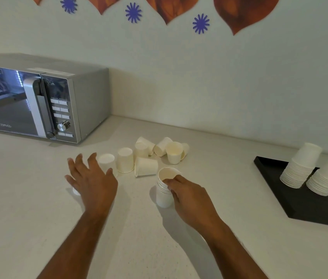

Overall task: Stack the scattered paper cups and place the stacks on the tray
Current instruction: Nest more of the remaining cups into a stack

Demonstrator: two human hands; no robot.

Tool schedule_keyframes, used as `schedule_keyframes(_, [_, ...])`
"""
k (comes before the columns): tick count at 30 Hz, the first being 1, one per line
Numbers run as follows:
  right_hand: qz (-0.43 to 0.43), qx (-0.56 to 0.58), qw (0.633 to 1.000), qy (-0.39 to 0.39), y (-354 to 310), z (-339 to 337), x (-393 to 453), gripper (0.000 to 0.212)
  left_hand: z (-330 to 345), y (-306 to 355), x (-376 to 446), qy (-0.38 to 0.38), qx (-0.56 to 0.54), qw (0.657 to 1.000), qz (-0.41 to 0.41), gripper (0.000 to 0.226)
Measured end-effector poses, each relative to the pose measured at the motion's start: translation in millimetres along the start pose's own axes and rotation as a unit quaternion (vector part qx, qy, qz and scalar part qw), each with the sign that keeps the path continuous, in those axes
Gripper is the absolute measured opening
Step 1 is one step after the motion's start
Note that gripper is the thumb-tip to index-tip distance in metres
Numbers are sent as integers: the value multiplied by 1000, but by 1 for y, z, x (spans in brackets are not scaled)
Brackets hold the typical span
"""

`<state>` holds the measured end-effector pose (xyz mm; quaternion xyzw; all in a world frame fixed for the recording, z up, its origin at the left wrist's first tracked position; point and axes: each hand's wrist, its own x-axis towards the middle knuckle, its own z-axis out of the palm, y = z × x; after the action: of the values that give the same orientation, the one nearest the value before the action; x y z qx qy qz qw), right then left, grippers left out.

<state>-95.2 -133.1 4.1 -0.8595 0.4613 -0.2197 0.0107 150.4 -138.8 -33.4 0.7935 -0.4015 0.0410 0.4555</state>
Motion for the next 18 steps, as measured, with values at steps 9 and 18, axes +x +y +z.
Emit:
schedule_keyframes(9, [59,97,987,113,3,-4,8,30,-6,-15,0,-7,42,999,-5,58])
schedule_keyframes(18, [153,227,949,159,5,-11,12,22,-13,14,-9,70,-91,993,21,49])
